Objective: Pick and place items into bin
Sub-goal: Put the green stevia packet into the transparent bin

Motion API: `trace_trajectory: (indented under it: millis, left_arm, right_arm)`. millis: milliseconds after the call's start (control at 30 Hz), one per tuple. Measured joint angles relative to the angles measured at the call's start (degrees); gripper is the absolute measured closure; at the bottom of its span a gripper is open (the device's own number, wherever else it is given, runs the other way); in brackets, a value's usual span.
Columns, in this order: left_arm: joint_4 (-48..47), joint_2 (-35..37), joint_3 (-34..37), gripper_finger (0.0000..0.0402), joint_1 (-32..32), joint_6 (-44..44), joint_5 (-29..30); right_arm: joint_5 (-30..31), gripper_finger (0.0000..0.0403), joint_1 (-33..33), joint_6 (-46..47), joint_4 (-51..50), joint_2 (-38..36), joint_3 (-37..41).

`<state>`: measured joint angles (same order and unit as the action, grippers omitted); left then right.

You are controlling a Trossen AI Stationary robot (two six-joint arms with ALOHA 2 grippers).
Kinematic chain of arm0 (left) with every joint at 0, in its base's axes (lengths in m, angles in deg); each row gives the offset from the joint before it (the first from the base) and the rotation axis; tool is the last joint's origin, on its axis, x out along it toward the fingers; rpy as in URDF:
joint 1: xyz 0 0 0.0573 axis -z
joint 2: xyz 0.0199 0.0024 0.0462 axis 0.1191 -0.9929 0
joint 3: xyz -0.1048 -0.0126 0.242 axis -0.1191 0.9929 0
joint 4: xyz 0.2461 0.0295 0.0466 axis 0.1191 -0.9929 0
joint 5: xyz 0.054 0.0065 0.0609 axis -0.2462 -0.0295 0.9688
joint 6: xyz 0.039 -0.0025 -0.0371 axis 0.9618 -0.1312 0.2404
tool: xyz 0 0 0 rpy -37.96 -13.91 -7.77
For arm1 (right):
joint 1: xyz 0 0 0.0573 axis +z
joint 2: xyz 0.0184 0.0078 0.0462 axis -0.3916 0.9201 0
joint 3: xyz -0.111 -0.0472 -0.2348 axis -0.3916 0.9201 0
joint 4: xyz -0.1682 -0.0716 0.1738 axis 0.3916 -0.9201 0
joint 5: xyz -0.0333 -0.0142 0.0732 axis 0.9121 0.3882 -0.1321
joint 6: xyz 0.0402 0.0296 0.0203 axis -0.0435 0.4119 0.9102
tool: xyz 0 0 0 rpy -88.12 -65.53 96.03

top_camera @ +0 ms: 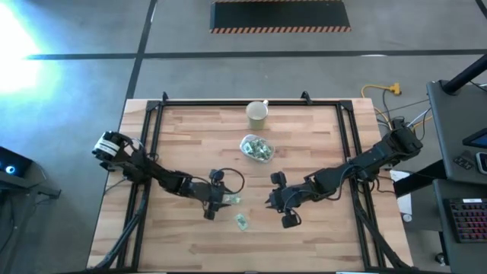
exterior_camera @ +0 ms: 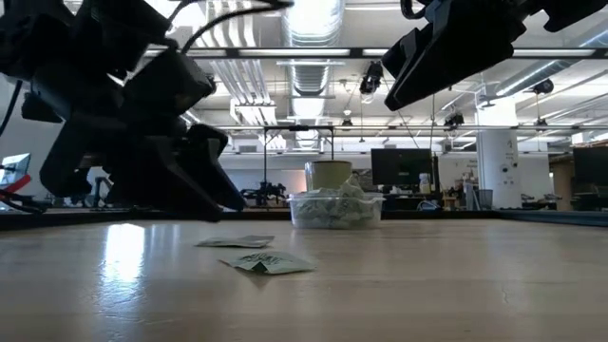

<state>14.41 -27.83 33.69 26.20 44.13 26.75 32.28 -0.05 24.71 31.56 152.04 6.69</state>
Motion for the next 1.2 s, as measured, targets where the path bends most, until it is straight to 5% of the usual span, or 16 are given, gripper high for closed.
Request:
trace_trajectory:
  millis: [400, 867, 1200]
  left_arm:
    - [-5.18, -1.32, -0.35, 0.0182, -1.79, -6.75, -2.03]
    - [-6.42, -1.28, -0.36, 0.0390, -1.84, -6.71, -2.42]
    - [-6.27, -1.28, -0.35, 0.0397, -1.86, -6.31, -1.79]
  right_arm:
    - [0.00, 0.0344, 0.00, 0.44, 0.19, 0.00, 0.00]
    - [0.00, 0.0346, 0.00, 0.44, 0.25, 0.00, 0.00]
    - [0.00, 0.0346, 0.00, 0.44, 0.22, 0.00, 0.00]
